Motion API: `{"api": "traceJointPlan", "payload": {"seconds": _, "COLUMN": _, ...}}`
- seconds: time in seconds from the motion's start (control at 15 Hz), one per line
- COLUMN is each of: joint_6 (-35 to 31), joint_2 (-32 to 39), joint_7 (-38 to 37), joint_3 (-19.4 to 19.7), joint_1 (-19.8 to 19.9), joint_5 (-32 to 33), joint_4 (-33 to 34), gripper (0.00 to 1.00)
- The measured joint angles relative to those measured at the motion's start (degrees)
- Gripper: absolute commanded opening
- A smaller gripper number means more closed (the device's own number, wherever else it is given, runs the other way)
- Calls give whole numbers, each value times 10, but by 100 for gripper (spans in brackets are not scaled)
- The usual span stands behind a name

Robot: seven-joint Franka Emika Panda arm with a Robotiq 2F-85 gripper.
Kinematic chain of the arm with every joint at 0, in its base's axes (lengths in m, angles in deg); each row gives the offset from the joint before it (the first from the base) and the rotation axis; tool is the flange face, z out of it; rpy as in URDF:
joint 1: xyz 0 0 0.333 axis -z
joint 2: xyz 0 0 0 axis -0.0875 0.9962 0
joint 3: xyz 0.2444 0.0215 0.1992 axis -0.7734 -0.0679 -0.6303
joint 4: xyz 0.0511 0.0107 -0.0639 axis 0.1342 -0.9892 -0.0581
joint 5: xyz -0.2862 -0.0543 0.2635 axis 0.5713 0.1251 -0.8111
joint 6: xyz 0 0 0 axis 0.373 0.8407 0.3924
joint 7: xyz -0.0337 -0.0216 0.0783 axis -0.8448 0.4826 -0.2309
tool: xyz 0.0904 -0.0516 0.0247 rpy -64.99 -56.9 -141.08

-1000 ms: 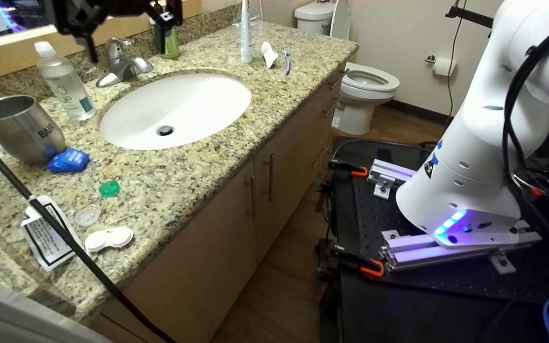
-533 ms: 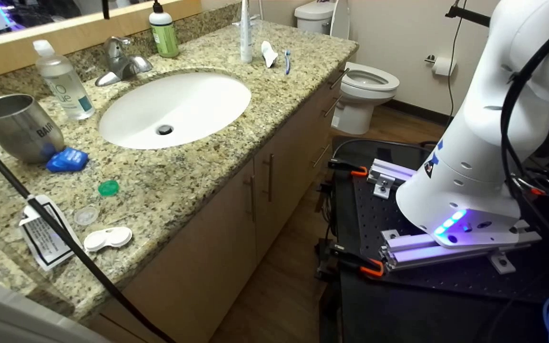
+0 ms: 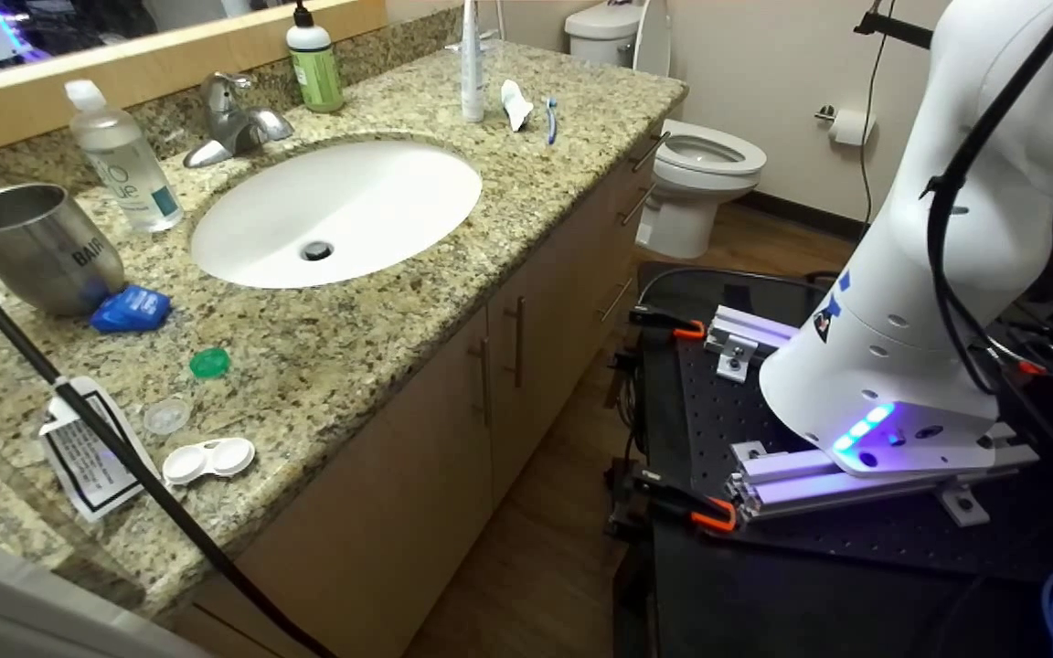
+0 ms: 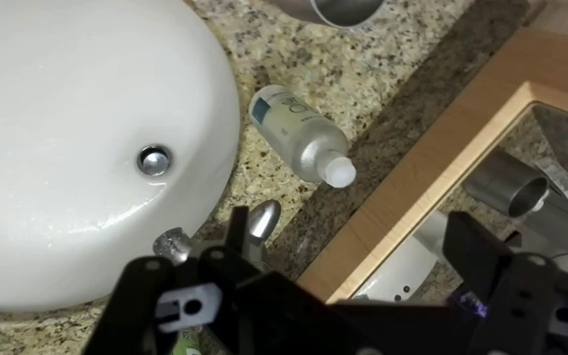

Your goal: Move the clear bottle forward

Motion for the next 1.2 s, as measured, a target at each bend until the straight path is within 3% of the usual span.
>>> {"api": "traceJointPlan", "payload": {"seconds": 0.4, "joint_6": 156, "joint_2": 89, "joint_7": -139, "joint_3": 37, "joint_1": -43, "joint_5": -5, "joint_4": 173, "gripper": 100}}
{"api": "traceJointPlan", "payload": {"seconds": 0.67, "joint_6": 145, "joint_2": 105, "joint_7": -167, "joint_3": 52, "joint_1": -50, "joint_5": 29, "joint_4": 180, "gripper": 100}}
{"api": "traceJointPlan", "payload": {"seconds": 0.93, "joint_6": 55, "joint_2": 203, "joint_7": -286, "joint_3": 88, "joint_1": -59, "joint_5": 43, "joint_4": 236, "gripper": 100}}
{"api": "traceJointPlan", "payload": {"seconds": 1.2, "joint_6": 53, "joint_2": 271, "joint_7": -321, "joint_3": 102, "joint_1": -57, "joint_5": 29, "joint_4": 288, "gripper": 100}}
